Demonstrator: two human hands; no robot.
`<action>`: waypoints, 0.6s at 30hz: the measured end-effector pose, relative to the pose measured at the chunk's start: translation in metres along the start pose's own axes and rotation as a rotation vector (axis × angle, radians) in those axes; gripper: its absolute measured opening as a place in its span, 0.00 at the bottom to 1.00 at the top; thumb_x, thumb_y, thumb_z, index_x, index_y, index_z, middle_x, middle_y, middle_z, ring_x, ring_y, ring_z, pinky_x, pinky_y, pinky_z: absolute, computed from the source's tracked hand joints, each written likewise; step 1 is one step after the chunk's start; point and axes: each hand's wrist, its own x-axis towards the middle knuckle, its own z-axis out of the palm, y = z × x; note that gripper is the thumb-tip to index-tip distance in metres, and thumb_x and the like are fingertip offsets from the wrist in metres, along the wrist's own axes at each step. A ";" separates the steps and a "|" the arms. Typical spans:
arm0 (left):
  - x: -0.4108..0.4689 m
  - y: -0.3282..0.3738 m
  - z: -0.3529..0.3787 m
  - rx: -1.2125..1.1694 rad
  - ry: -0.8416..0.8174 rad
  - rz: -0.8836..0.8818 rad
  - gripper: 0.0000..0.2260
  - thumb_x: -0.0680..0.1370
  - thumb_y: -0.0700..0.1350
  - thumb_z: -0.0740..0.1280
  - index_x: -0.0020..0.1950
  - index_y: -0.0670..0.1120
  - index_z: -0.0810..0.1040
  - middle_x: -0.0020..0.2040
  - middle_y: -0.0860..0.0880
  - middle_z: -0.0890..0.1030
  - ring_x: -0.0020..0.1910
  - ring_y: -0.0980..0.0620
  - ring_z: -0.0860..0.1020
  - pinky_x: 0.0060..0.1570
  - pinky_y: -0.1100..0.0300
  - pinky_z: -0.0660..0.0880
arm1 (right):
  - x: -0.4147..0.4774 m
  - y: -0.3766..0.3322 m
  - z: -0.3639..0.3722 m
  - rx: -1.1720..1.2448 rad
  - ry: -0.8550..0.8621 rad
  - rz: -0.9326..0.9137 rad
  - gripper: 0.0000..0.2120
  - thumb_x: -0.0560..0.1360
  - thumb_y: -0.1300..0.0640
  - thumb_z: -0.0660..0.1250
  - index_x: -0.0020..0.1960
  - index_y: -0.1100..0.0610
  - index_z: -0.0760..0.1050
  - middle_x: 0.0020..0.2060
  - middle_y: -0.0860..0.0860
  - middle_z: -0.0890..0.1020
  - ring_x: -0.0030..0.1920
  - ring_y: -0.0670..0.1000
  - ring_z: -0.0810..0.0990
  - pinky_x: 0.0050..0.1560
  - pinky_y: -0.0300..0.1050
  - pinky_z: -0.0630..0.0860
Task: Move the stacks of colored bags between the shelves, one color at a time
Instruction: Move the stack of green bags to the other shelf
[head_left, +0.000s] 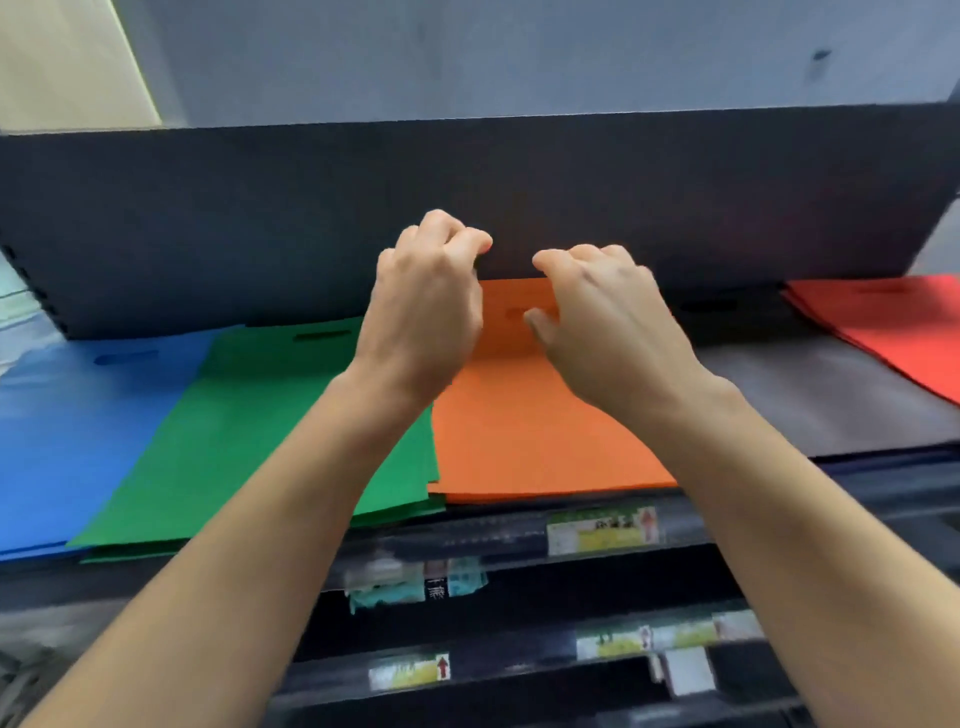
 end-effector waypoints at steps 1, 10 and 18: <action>0.005 0.019 0.007 -0.025 0.020 0.043 0.14 0.74 0.34 0.60 0.57 0.39 0.78 0.52 0.40 0.77 0.49 0.40 0.76 0.50 0.43 0.74 | -0.007 0.016 -0.009 -0.012 0.012 0.018 0.15 0.78 0.54 0.59 0.63 0.57 0.69 0.58 0.54 0.75 0.59 0.58 0.70 0.55 0.51 0.67; 0.042 0.231 0.075 -0.285 0.068 0.371 0.15 0.72 0.32 0.60 0.54 0.39 0.79 0.50 0.41 0.79 0.47 0.39 0.77 0.47 0.43 0.75 | -0.100 0.194 -0.102 -0.159 0.165 0.273 0.17 0.77 0.53 0.63 0.64 0.58 0.70 0.62 0.54 0.72 0.63 0.57 0.67 0.63 0.53 0.67; 0.040 0.469 0.134 -0.664 0.101 0.636 0.14 0.71 0.33 0.61 0.53 0.41 0.80 0.49 0.42 0.80 0.47 0.41 0.77 0.49 0.48 0.74 | -0.240 0.343 -0.205 -0.432 0.225 0.637 0.16 0.76 0.56 0.64 0.62 0.60 0.72 0.62 0.55 0.73 0.63 0.59 0.68 0.62 0.52 0.67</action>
